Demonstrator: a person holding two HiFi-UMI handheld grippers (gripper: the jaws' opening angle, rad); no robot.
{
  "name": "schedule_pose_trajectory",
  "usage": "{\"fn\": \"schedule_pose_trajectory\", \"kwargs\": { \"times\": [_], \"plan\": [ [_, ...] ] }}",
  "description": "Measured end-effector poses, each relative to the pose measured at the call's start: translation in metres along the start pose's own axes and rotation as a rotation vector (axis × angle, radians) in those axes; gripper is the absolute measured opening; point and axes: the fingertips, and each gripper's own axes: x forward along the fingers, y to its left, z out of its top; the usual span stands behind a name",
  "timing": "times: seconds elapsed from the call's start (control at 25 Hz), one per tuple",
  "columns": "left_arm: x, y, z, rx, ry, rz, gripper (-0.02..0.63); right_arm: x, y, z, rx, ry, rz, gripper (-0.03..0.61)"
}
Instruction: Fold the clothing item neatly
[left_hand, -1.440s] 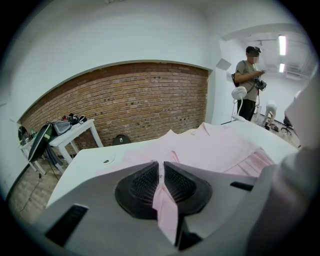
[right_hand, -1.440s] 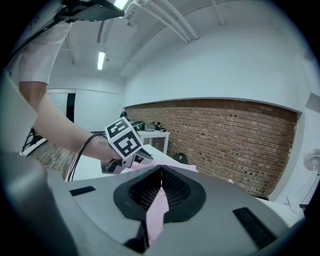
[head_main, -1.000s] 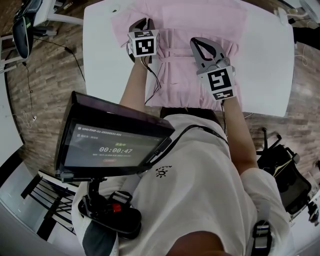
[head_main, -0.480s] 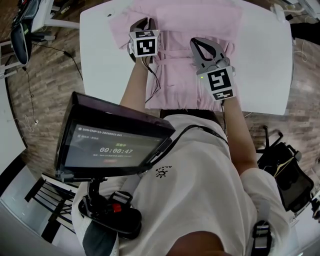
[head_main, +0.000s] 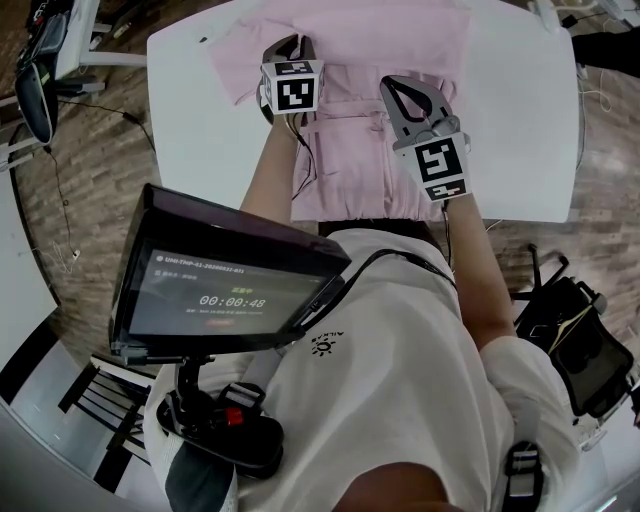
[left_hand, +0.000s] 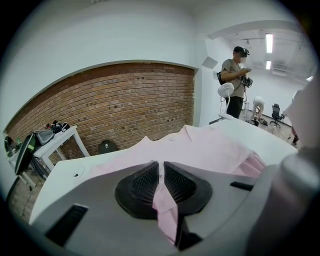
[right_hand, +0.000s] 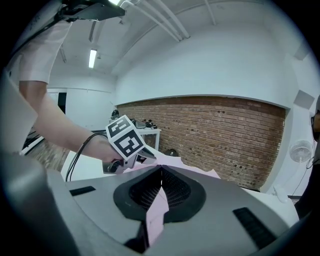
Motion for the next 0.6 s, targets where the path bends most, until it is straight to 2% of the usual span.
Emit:
{"fn": "schedule_pose_trajectory", "kwargs": {
  "times": [0.44,0.6],
  "plan": [
    [0.004,-0.015,0.013,0.012,-0.012,-0.034,0.035,-0.004,-0.008,0.004,0.000,0.007,-0.025,0.005],
    [0.018,-0.046,0.018,0.030,-0.005,-0.042,0.035,-0.018,-0.032,-0.013,0.012,0.009,-0.029,0.005]
  ]
}}
